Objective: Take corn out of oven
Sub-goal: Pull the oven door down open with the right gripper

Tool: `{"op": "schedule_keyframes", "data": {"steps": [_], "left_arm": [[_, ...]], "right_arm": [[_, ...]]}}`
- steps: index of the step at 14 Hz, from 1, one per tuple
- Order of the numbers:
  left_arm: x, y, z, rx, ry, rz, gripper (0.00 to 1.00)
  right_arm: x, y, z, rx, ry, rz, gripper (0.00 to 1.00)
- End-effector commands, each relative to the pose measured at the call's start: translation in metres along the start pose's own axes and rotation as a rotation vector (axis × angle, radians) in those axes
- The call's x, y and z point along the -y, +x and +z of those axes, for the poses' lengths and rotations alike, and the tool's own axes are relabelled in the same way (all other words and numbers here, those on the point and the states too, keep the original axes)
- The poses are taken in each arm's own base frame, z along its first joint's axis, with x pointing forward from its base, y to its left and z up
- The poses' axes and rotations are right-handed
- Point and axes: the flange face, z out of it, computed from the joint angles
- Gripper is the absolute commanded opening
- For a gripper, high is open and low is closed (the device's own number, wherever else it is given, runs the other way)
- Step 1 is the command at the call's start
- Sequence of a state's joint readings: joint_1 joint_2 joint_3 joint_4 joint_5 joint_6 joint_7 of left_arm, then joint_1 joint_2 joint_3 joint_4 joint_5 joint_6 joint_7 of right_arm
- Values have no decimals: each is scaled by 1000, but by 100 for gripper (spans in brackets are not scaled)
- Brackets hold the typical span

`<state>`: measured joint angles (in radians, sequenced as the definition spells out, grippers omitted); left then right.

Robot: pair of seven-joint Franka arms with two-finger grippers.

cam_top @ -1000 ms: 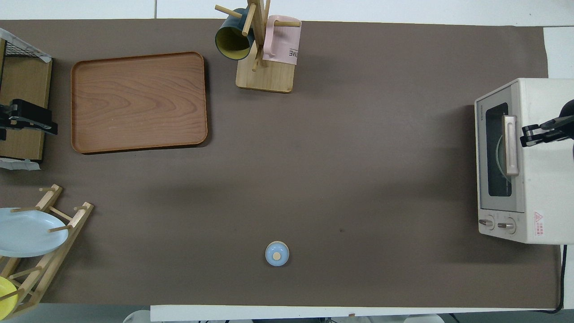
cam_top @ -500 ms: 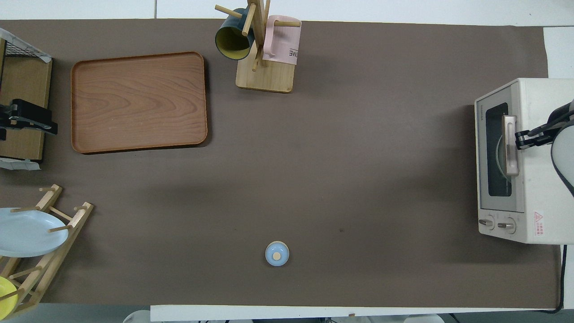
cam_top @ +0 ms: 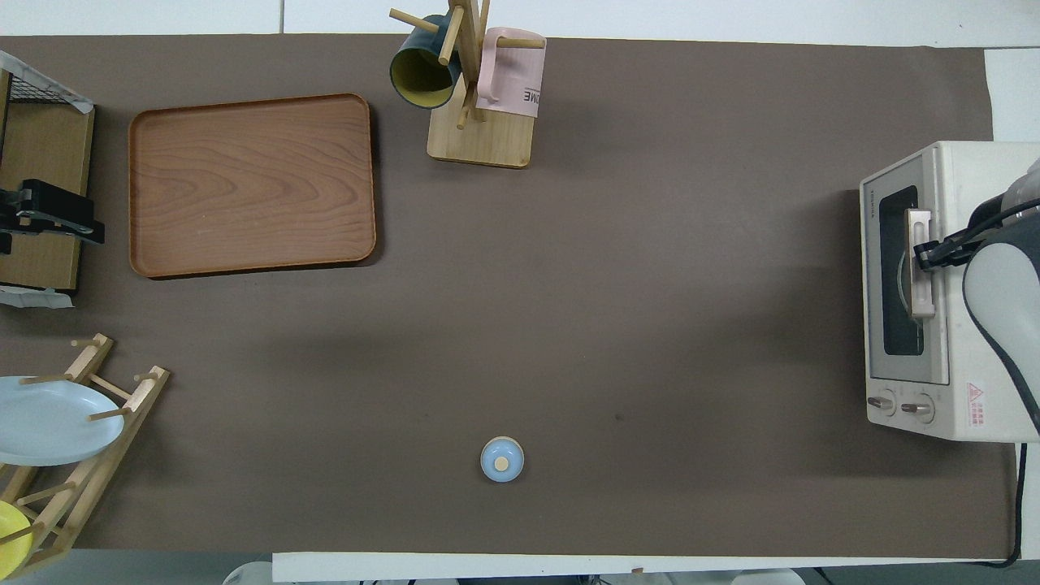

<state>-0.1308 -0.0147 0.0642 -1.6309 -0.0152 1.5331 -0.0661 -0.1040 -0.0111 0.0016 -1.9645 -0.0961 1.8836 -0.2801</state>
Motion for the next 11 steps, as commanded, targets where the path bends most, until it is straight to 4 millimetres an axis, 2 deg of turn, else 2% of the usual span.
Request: {"op": "schedule_keyframes", "data": {"steps": [1, 4, 6, 7, 9, 11], "left_arm": [[-1, -1, -3, 6, -3, 1, 100], [-1, -1, -3, 8, -3, 1, 100], [-1, -1, -3, 8, -3, 1, 100], [-1, -1, -3, 8, -3, 1, 100], [-1, -1, -3, 8, -3, 1, 100], [-1, -1, -3, 8, -3, 1, 100]], "right_arm": [[31, 33, 43, -22, -8, 29, 0], [39, 56, 83, -48, 4, 28, 0], [56, 72, 112, -54, 6, 2, 1], [57, 76, 124, -54, 8, 20, 1], [60, 80, 142, -44, 13, 65, 1], [81, 86, 145, -52, 13, 64, 1]]}}
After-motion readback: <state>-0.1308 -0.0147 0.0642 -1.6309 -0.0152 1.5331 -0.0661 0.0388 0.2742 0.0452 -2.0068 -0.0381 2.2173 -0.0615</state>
